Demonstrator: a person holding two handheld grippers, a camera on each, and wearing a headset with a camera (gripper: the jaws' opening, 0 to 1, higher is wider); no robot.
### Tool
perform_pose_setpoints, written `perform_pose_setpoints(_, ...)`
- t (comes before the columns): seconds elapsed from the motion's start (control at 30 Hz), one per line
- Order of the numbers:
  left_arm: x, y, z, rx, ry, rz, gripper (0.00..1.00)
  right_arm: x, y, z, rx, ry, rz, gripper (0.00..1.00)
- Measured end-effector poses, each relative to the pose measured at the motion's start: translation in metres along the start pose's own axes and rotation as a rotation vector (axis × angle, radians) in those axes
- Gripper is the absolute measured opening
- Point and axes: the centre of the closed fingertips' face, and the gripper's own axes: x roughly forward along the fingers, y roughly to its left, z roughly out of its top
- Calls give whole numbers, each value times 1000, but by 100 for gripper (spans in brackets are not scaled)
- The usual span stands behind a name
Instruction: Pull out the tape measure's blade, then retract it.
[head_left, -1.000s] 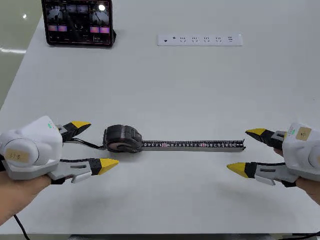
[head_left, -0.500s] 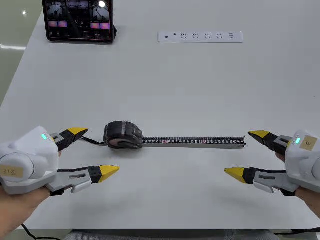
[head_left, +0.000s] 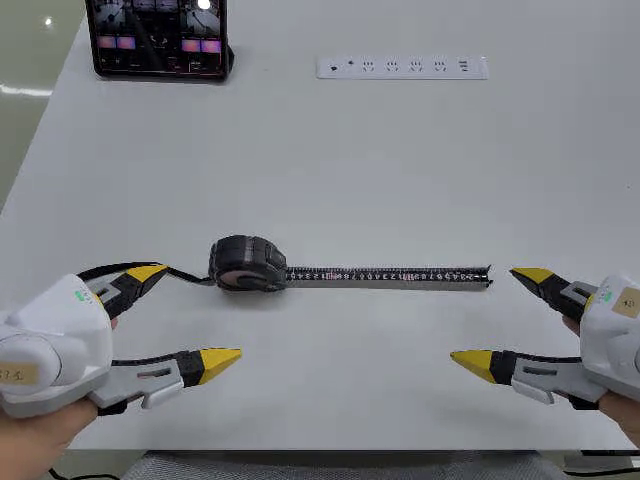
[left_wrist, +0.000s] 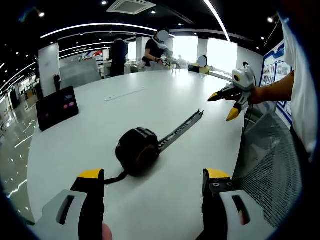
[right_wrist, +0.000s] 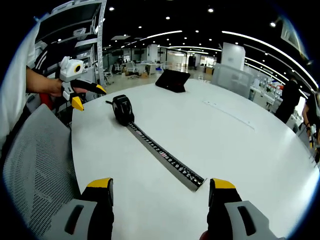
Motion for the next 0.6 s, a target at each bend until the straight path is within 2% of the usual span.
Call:
perform_pose_setpoints(0.27, -2, -6, -11, -17, 9, 11, 82, -3, 5, -8, 17, -2, -15, 84)
perform_pose_setpoints(0.47, -6, -14, -17, -39, 2, 27, 83, -7, 11, -8, 39, -33, -38, 87)
perform_pose_setpoints(0.6, -8, -14, -19, -45, 1, 34, 83, -6, 12, -12, 45, -31, -44, 88)
